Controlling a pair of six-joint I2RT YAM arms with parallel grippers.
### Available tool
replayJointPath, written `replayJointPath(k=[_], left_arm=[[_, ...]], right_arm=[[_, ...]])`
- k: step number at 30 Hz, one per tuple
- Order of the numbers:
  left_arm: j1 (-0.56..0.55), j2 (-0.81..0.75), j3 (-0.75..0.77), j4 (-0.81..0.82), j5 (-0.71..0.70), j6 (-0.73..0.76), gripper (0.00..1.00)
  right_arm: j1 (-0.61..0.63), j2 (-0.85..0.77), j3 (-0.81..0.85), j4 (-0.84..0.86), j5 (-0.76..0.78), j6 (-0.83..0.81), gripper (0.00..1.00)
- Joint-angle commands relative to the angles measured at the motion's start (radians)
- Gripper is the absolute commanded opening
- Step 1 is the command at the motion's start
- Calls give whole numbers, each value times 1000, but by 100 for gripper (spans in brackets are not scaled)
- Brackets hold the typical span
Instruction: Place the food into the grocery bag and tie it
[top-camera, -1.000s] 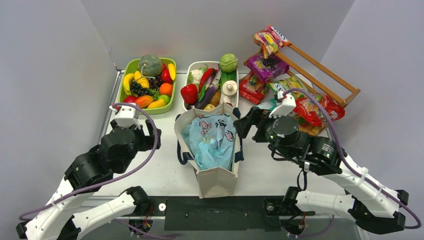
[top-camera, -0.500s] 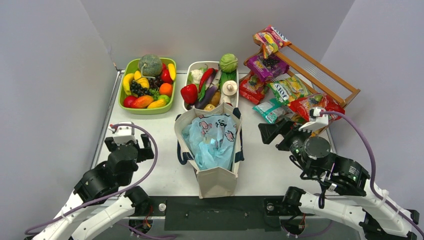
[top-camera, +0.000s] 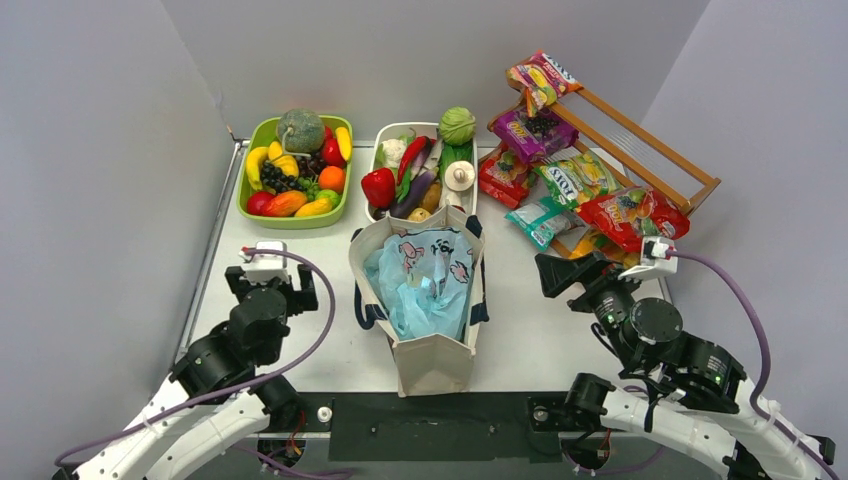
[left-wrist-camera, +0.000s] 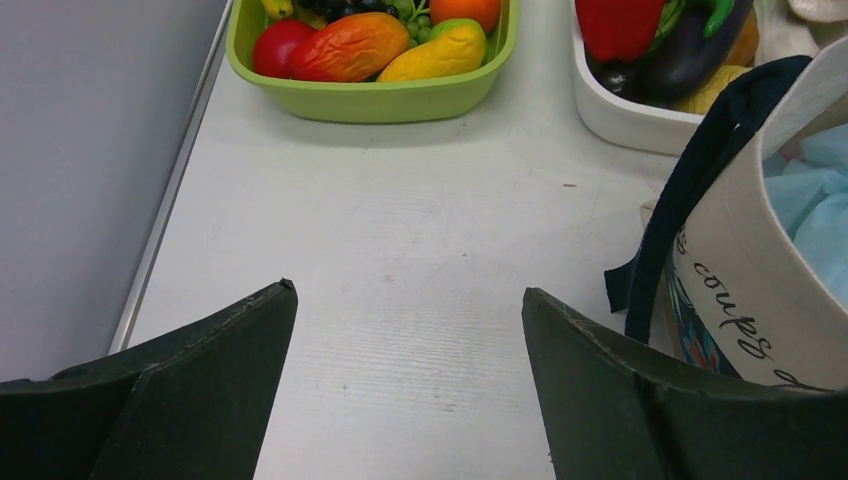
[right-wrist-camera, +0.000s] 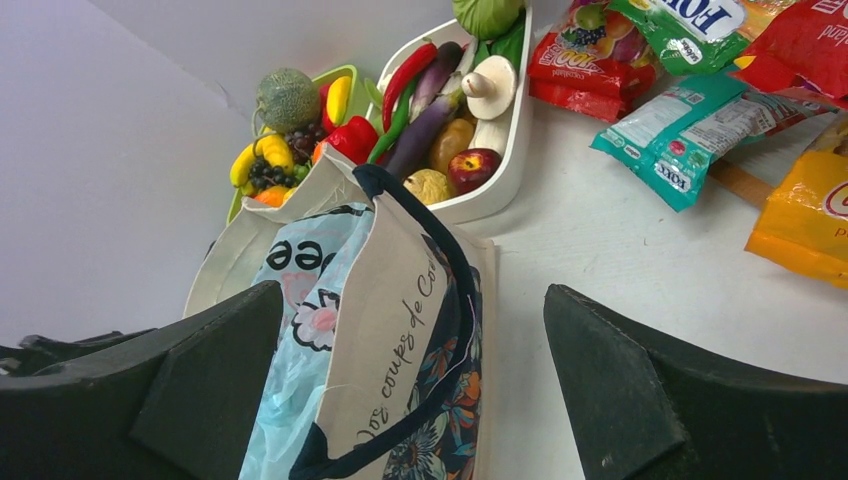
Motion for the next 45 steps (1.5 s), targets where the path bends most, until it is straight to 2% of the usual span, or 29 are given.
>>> replayJointPath(k=[1,3,6,8,13,17,23,32,45], left_arm=[[7,44,-11,125,-10,37,82],[7,62,54,102,-1,27,82],[6,63,94,145,-14,110,82],[8,54,68,208,-47,150,82],[8,-26,-109,316,-35,51,81],[15,-89,-154,391,-61,98,81],[15,-61,-150,315,-36,41,81],[15,-19,-180,395,-10,94,81],[29,-21,-193,421,-9,120,81]], right_arm=[[5,-24,-12,32,46,-10,100],[4,-25,-6,12,60,-3,100],[4,-27,3,-13,71,5,100],[4,-33,-6,-17,81,8,100],[4,-29,-30,-13,99,41,100],[4,-22,-24,-27,83,40,100],[3,-34,-63,-19,116,56,100],[4,-16,-70,-14,134,58,100],[4,-14,-67,-27,139,58,100]])
